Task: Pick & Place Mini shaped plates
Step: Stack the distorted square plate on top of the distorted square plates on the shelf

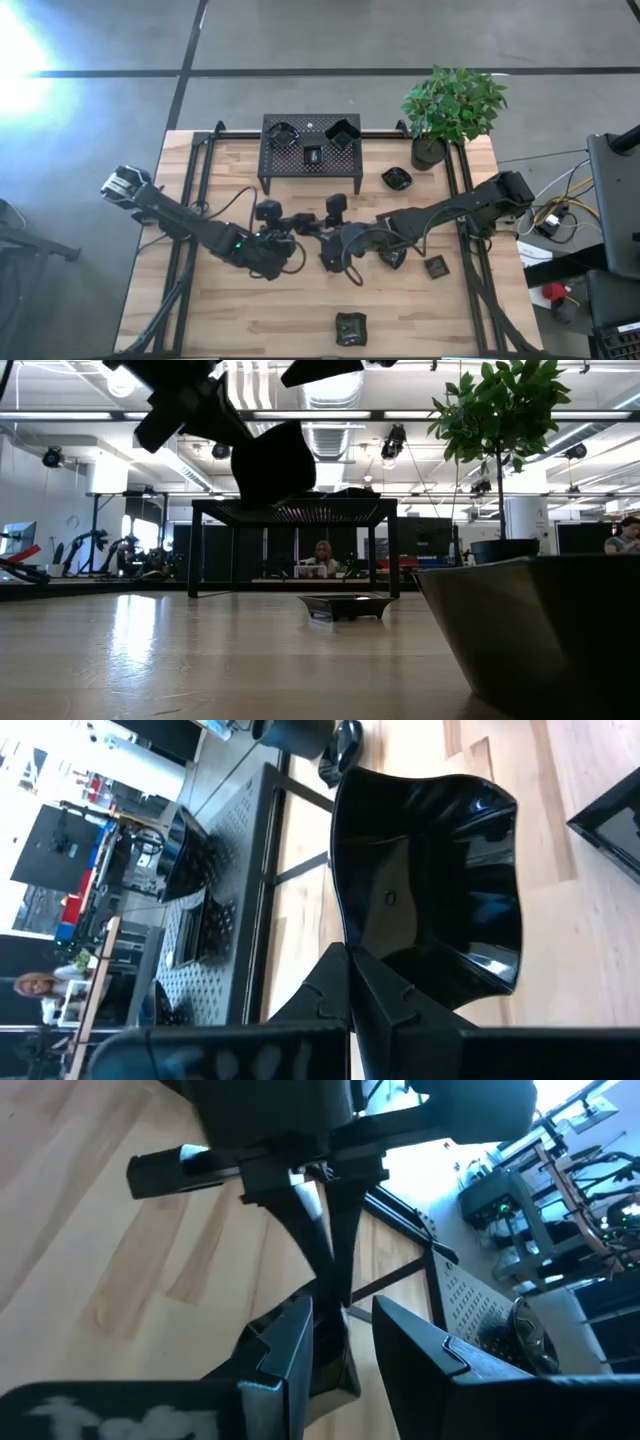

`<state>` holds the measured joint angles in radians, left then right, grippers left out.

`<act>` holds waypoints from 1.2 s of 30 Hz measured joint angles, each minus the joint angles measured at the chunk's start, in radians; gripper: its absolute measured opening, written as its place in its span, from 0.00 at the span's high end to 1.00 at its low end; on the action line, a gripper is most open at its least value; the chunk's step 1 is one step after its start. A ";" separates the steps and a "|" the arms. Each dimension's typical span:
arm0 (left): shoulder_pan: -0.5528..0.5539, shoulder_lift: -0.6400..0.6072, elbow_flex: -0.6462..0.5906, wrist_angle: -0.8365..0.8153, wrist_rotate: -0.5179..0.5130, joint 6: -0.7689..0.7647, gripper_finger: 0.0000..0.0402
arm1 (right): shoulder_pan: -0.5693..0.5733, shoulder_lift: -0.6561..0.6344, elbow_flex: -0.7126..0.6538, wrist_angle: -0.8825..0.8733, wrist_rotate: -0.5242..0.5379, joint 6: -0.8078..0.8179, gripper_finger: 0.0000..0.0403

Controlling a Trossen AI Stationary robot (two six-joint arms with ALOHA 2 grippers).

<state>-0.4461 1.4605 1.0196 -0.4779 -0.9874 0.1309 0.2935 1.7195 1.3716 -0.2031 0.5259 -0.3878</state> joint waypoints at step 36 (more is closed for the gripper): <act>-0.001 0.094 0.153 0.000 0.044 0.108 1.00 | -0.006 0.000 -0.002 -0.185 0.083 0.102 0.81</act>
<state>-0.4469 1.5544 1.1726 -0.4782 -0.9436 0.2394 0.2878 1.7195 1.3697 -0.3885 0.6090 -0.2854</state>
